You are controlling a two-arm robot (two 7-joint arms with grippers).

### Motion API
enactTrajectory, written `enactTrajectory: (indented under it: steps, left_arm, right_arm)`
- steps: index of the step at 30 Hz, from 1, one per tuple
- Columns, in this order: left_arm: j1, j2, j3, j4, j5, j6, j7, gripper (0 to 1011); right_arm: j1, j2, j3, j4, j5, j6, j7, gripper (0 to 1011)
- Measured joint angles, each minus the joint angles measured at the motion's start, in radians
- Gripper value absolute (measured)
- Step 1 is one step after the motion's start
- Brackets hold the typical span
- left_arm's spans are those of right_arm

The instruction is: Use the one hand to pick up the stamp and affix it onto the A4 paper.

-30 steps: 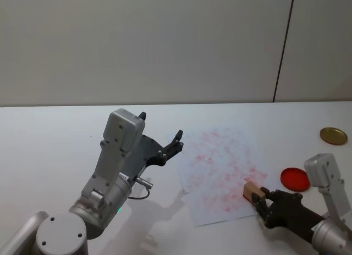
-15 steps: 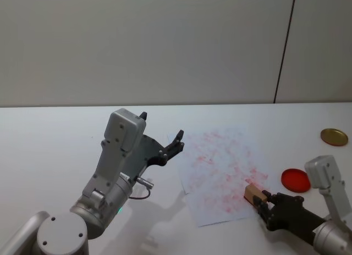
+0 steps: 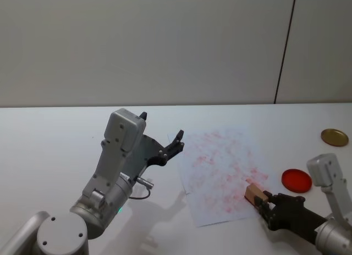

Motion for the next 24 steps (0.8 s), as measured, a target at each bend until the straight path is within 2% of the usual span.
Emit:
enactTrajectory:
  steps: [5, 12, 24]
  left_arm:
    - [0.000, 0.000, 0.000, 0.000, 0.000, 0.000, 0.000, 993]
    - [0.000, 0.000, 0.000, 0.000, 0.000, 0.000, 0.000, 993]
    - [0.000, 0.000, 0.000, 0.000, 0.000, 0.000, 0.000, 993]
  right_arm:
    - [-0.002, 0.004, 0.007, -0.007, 0.024, -0.003, -0.002, 216]
    - [0.002, 0.018, 0.033, -0.036, 0.071, -0.043, -0.028, 216]
    - [0.011, 0.050, 0.071, -0.054, 0.085, -0.070, -0.064, 216]
